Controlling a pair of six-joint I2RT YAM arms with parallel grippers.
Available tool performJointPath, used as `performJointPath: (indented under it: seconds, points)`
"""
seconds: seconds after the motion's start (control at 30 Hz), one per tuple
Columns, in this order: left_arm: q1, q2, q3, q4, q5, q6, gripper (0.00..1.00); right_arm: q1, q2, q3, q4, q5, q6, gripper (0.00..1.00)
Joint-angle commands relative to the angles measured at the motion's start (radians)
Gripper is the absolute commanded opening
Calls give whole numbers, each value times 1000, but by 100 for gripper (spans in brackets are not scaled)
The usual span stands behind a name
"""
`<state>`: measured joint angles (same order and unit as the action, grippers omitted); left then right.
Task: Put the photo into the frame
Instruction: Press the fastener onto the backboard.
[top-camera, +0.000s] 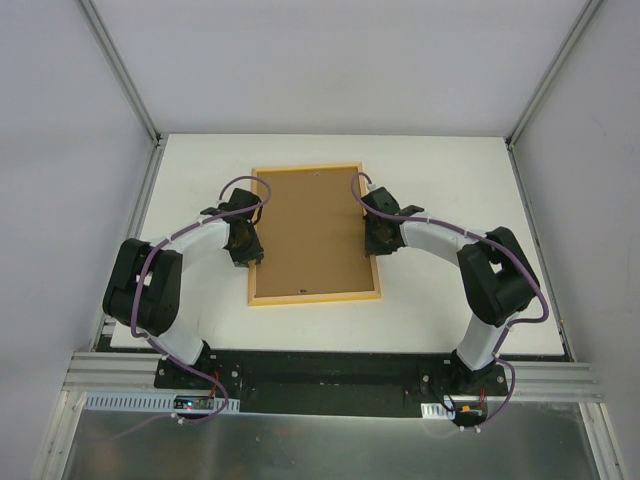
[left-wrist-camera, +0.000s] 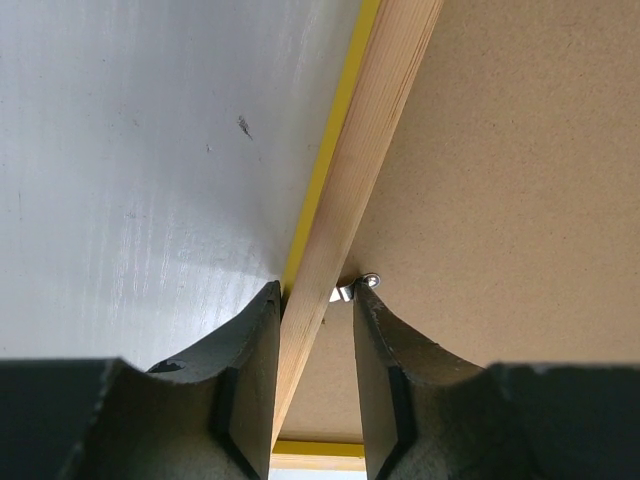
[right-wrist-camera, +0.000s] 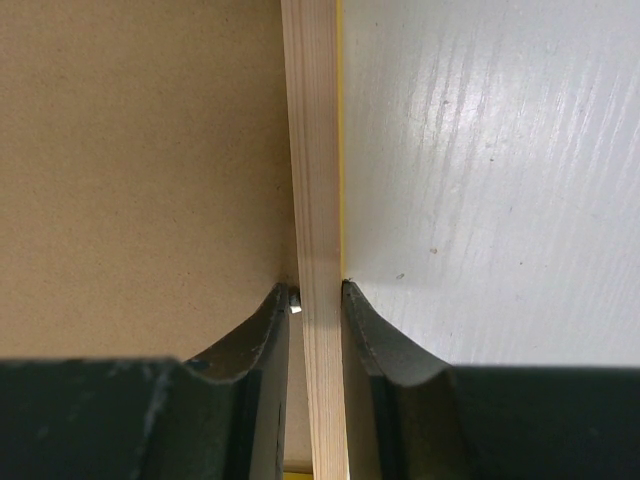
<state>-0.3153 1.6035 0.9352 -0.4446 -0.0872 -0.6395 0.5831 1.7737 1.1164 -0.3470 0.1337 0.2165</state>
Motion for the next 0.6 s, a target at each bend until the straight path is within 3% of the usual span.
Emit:
performJointPath:
  seconds: [0.0, 0.57]
  points:
    - [-8, 4, -18, -43, -16, 21, 21, -3, -5, -18, 0, -6, -11, 1]
    - [-8, -39, -58, -17, 81, 66, 31, -11, -2, -23, 6, -9, -11, 1]
